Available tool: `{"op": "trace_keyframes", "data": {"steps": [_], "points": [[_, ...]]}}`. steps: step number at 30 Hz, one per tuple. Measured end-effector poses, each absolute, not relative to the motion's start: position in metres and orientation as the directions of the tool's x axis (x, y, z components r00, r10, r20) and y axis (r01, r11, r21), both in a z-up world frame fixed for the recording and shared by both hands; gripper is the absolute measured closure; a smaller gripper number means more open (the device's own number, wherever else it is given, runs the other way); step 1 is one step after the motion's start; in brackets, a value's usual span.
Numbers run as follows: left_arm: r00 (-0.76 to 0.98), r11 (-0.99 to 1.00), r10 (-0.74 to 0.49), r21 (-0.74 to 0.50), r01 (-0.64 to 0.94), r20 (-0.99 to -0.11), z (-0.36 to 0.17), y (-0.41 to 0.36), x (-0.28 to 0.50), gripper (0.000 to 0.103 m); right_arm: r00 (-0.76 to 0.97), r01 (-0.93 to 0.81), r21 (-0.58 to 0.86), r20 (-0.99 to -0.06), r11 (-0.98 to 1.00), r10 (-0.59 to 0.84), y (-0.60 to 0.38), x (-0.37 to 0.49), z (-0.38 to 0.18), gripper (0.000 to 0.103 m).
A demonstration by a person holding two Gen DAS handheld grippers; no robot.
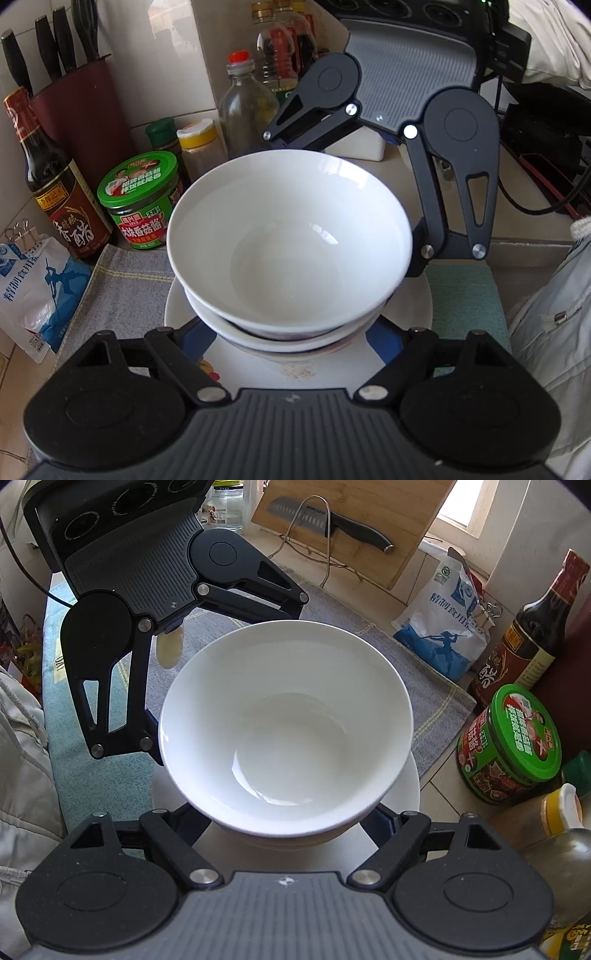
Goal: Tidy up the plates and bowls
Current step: 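Lift the bowl stack with both tools and carry it to the plate stack, then lower the bowl stack onto the plate stack with both tools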
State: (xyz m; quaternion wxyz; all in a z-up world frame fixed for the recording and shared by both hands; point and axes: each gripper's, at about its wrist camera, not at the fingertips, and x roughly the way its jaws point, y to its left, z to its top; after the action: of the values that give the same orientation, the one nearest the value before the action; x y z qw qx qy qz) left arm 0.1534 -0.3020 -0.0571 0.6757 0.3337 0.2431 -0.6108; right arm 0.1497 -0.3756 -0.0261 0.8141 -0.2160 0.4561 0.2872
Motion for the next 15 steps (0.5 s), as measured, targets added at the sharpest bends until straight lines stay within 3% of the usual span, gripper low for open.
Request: {"op": "trace_keyframes", "data": {"steps": [15], "points": [[0.127,0.056,-0.669,0.12,0.991,-0.733,-0.0581,-0.2994,0.1601,0.016,0.435,-0.656,-0.11,-0.864,0.747,0.255,-0.3741,0.1483,-0.0256,0.013]]}}
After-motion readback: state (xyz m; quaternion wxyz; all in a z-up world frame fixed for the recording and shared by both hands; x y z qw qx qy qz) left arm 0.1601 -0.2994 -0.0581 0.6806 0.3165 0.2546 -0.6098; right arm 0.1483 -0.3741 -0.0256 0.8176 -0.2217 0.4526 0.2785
